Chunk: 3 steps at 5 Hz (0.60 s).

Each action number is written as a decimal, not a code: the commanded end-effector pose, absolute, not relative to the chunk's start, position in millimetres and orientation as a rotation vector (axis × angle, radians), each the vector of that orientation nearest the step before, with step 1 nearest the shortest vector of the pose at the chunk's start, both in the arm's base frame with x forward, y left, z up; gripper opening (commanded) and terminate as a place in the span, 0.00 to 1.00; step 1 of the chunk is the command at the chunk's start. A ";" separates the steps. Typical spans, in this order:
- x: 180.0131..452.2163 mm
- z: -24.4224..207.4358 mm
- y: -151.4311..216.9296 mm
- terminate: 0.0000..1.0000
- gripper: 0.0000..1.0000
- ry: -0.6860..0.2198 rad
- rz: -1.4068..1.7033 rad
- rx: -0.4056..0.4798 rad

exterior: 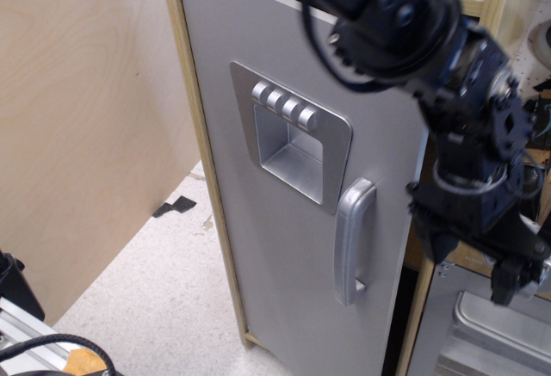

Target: Open fridge

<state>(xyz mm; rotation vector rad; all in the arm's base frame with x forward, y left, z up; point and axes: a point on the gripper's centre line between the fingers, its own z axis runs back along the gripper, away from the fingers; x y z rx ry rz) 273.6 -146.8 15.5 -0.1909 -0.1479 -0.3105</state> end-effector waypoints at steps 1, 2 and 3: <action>307.9 44.0 -160.0 0.00 1.00 -0.224 -0.371 -0.172; 321.4 47.2 -151.3 0.00 1.00 -0.253 -0.378 -0.162; 328.3 44.8 -135.3 0.00 1.00 -0.253 -0.369 -0.144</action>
